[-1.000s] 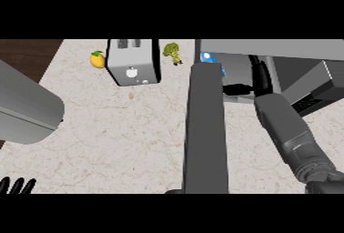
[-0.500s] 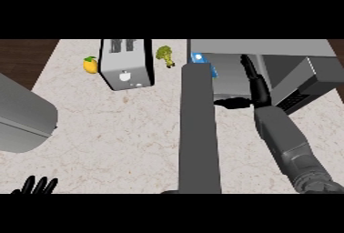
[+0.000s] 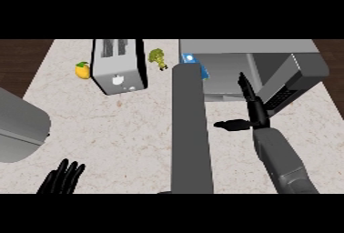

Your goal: Pick up the milk, place it into the microwave and close the microwave

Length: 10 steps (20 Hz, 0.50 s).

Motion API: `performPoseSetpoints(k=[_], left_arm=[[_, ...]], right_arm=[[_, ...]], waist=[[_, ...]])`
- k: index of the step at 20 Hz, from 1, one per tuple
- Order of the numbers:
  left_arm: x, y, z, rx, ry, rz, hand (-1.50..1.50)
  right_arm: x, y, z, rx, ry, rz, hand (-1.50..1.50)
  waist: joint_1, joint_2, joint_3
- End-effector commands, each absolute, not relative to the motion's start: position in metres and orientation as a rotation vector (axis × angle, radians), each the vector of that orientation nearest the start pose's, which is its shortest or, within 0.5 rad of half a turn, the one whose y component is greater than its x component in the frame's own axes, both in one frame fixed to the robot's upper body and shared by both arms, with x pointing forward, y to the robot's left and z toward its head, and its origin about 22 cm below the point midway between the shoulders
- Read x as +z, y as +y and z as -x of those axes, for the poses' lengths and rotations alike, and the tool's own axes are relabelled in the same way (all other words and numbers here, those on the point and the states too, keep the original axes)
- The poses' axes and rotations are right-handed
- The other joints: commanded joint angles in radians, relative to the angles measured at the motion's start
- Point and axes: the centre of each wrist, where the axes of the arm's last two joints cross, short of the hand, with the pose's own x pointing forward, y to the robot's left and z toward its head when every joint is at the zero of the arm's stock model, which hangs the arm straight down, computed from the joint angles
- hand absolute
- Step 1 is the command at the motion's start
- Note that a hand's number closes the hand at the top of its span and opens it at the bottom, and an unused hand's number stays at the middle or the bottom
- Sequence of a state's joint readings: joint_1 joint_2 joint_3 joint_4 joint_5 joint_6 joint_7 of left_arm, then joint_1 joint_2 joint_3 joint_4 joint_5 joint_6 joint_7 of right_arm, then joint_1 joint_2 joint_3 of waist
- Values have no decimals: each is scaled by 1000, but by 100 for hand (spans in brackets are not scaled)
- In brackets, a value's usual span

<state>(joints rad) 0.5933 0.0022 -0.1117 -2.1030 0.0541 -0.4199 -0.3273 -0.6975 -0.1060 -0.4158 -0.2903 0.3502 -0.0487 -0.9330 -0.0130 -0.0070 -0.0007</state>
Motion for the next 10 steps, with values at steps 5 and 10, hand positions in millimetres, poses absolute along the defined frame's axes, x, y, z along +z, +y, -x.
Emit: performPoseSetpoints(k=[5,10], left_arm=[[35,222,-124,-253,-1805,383,150],[39,195,-138,-370,-1772,380,150]], right_arm=[[-117,-259,-303,205,-1872,-6,-150],[-112,-275,-279,194,-1885,5,-150]], waist=[[-25,-7,-1],[-29,-9,-2]])
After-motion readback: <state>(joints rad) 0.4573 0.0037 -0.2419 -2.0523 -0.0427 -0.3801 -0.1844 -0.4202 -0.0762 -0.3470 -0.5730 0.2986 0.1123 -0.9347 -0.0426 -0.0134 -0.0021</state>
